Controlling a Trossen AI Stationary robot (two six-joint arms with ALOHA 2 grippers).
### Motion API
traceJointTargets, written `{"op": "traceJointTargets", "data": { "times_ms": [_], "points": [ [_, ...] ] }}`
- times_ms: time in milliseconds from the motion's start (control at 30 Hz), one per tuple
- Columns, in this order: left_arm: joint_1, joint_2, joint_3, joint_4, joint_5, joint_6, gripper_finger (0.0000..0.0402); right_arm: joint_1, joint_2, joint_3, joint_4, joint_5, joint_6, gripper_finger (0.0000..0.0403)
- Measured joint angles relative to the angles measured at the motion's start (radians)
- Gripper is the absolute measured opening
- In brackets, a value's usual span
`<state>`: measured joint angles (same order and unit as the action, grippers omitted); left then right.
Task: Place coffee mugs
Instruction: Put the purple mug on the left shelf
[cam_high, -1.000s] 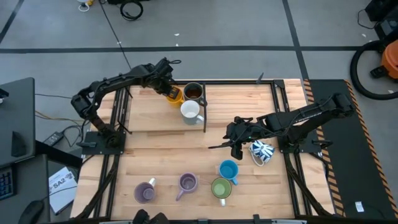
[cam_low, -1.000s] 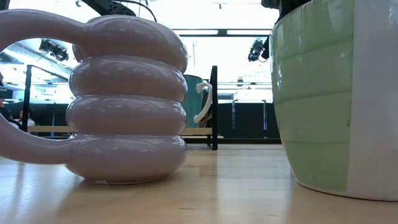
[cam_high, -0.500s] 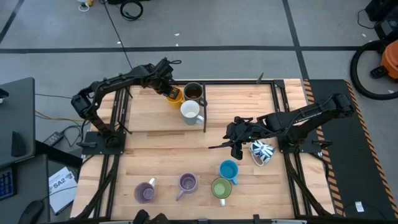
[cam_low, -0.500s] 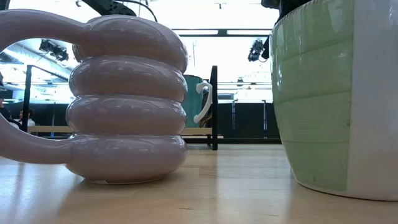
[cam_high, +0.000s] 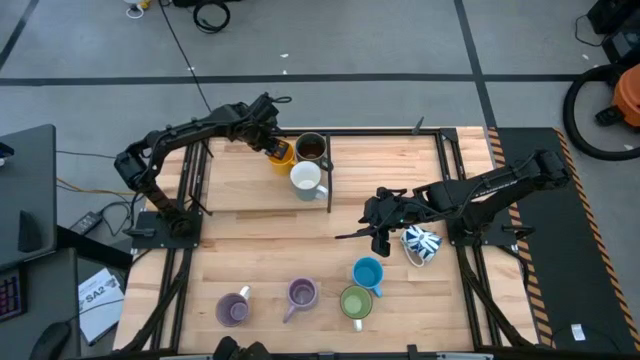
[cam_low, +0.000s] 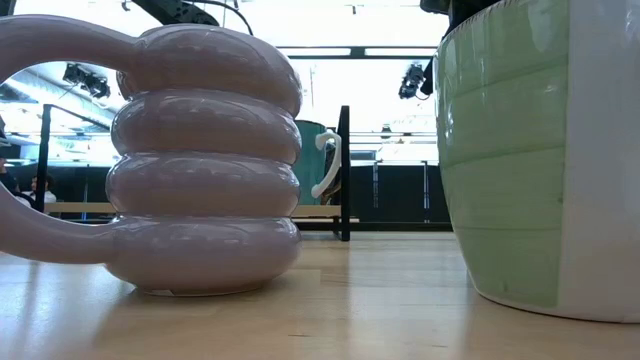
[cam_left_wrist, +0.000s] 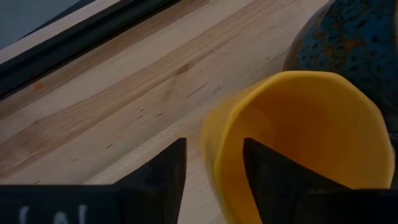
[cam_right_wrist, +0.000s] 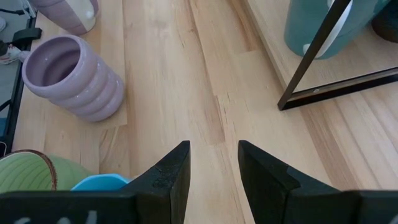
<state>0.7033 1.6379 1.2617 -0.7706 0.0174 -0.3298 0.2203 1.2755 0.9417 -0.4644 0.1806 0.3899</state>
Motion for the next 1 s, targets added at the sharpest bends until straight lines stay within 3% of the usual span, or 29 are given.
{"op": "traceJointTargets", "data": {
  "times_ms": [467, 833, 1000],
  "points": [
    [0.000, -0.003, 0.045, -0.042, 0.000, 0.000, 0.0165, 0.000, 0.000, 0.000, 0.000, 0.000, 0.000, 0.0140],
    [-0.007, -0.003, 0.383, -0.365, -0.001, 0.056, 0.0165, 0.000, 0.000, 0.000, 0.000, 0.000, 0.000, 0.0140],
    [-0.080, -0.004, 0.519, -0.549, -0.002, 0.060, 0.0165, 0.000, 0.000, 0.000, 0.000, 0.000, 0.000, 0.0140]
  ]
}}
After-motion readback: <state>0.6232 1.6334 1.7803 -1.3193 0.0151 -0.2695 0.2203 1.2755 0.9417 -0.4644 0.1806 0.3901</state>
